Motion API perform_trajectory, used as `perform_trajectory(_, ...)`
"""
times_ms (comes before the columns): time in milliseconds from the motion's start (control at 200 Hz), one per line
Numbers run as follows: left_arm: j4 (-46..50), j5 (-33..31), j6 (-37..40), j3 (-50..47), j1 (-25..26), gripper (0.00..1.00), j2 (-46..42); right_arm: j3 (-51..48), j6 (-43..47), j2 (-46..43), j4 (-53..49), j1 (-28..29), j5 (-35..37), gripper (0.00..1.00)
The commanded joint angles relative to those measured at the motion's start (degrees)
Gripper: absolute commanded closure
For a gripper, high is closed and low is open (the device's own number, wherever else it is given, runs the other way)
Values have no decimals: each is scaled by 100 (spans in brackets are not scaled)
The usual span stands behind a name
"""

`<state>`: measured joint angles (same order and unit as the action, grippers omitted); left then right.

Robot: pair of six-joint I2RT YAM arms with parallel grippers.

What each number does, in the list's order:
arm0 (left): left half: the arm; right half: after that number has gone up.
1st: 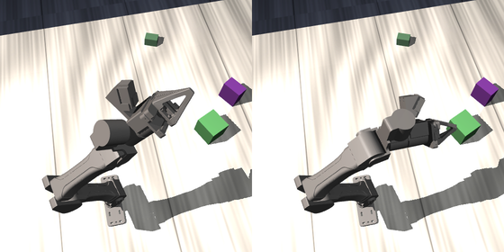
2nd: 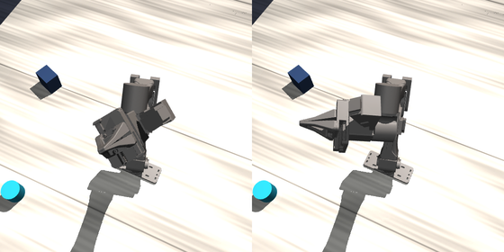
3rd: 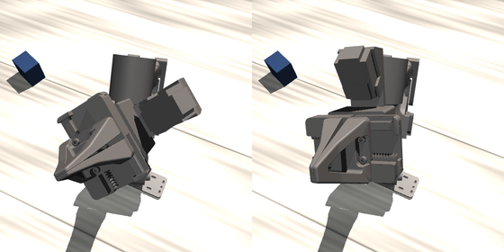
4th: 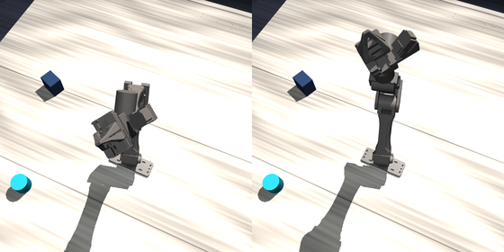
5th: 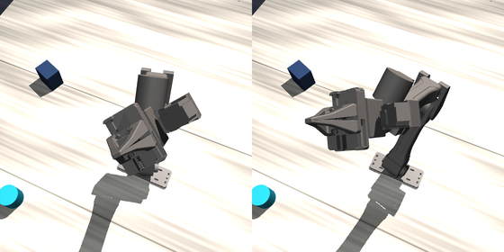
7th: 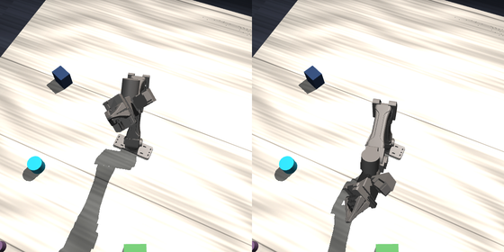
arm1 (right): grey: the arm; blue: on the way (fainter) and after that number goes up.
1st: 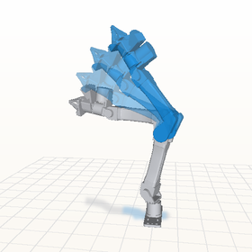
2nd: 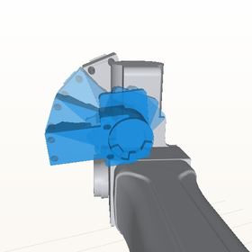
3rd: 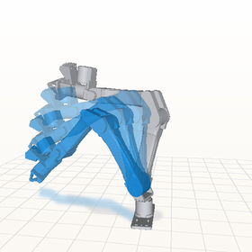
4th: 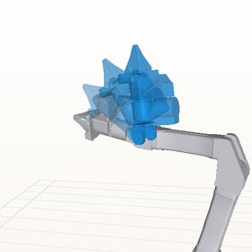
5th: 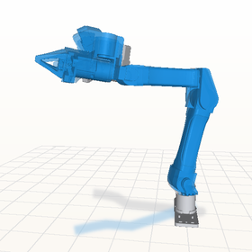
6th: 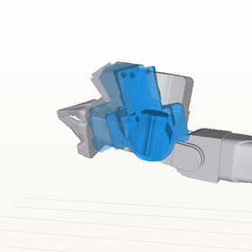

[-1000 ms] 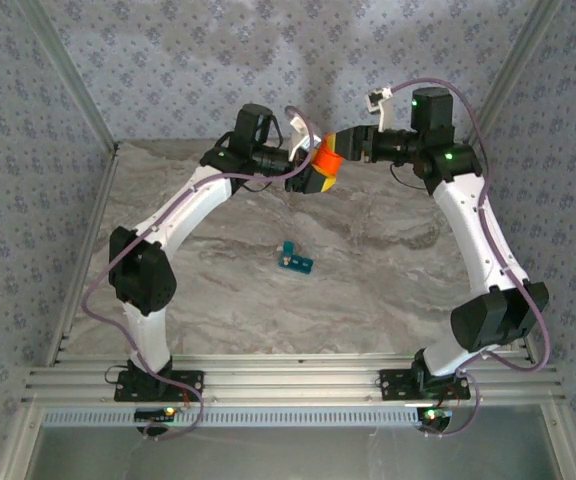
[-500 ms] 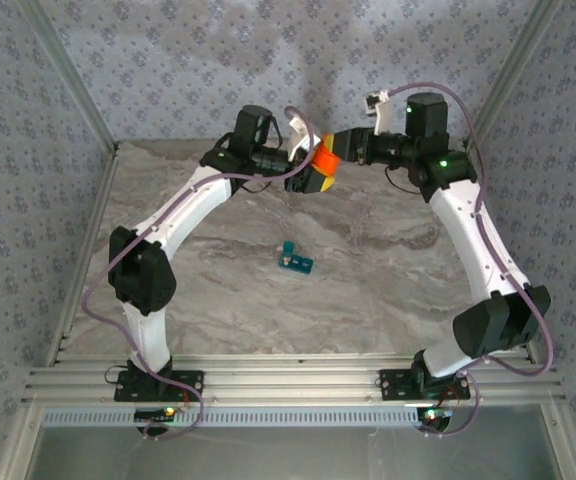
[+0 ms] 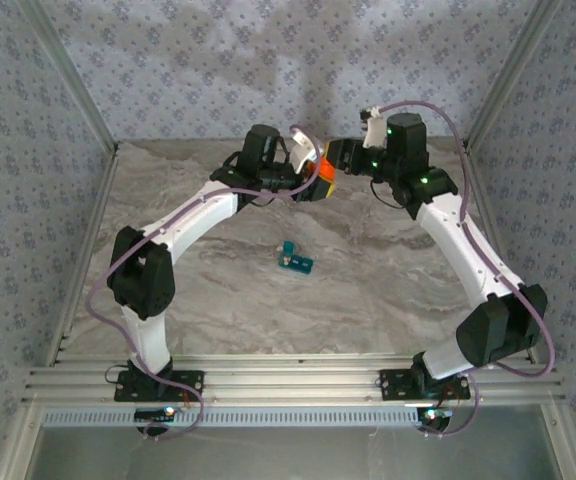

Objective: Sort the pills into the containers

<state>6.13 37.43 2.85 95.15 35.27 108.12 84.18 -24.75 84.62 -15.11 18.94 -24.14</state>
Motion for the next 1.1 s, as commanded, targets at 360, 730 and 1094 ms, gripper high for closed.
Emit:
perform_trajectory(360, -177, 1069, 16, 662, -274, 100, -225, 227, -324, -428, -576, -1271, -1065, 40)
perform_trajectory(730, 1165, 2037, 375, 1513, -380, 100, 139, 763, 516, -286, -886, -1558, -2389, 17)
perform_trajectory(1094, 1373, 2246, 290, 1918, -376, 100, 324, 1188, 1090, -65, -1347, -860, -2410, 11)
